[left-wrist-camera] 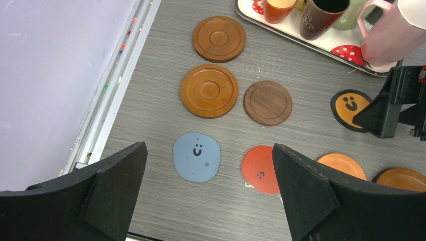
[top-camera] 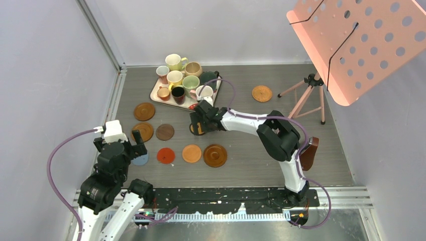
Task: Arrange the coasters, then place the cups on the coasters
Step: Move the coaster to the center of the board.
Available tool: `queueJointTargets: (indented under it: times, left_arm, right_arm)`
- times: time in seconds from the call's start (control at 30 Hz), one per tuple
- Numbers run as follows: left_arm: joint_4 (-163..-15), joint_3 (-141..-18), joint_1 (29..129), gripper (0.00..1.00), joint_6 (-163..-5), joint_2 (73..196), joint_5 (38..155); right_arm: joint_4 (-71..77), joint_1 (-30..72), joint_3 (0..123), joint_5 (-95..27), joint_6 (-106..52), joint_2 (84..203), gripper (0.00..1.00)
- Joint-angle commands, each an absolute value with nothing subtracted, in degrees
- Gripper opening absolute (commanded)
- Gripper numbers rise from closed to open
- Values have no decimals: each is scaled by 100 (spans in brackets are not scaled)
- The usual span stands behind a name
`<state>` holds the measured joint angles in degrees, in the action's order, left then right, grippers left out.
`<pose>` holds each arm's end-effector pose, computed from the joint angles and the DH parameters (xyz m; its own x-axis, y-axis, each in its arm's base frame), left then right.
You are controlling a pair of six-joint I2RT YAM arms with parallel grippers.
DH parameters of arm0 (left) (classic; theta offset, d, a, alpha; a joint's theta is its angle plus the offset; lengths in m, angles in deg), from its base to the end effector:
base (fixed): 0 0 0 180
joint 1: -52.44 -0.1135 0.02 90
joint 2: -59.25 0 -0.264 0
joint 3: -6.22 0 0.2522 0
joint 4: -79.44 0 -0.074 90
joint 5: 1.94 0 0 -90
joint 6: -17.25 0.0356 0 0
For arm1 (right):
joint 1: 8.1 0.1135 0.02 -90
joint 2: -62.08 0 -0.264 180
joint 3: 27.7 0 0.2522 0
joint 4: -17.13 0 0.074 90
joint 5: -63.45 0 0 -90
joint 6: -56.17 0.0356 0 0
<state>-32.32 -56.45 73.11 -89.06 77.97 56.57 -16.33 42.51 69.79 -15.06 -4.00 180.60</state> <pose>0.0502 0.0009 0.3303 -0.3288 -0.1319 -0.9351 -0.2467 0.9678 -0.0497 0.2877 0.3392 0.1663 -0.7883 -0.1919 -0.5845 -0.3364 0.9300 0.1483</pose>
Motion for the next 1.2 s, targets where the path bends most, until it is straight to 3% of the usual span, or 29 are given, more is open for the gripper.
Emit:
queueJointTargets:
  times: [0.0, 0.8, 1.17]
  left_arm:
    - [-3431, -5659, 7327, 99, -8962, 7738, 5563]
    - [-3447, -5649, 7327, 99, -8962, 7755, 5559]
    - [-3447, -5641, 7327, 99, -8953, 7758, 5580]
  right_arm:
    - [-1429, 4160, 7270, -1551, -889, 18031, 97]
    - [-427, 4398, 6860, -2493, -1161, 18123, 96]
    - [-921, 4478, 6961, -1934, -1130, 17763, 96]
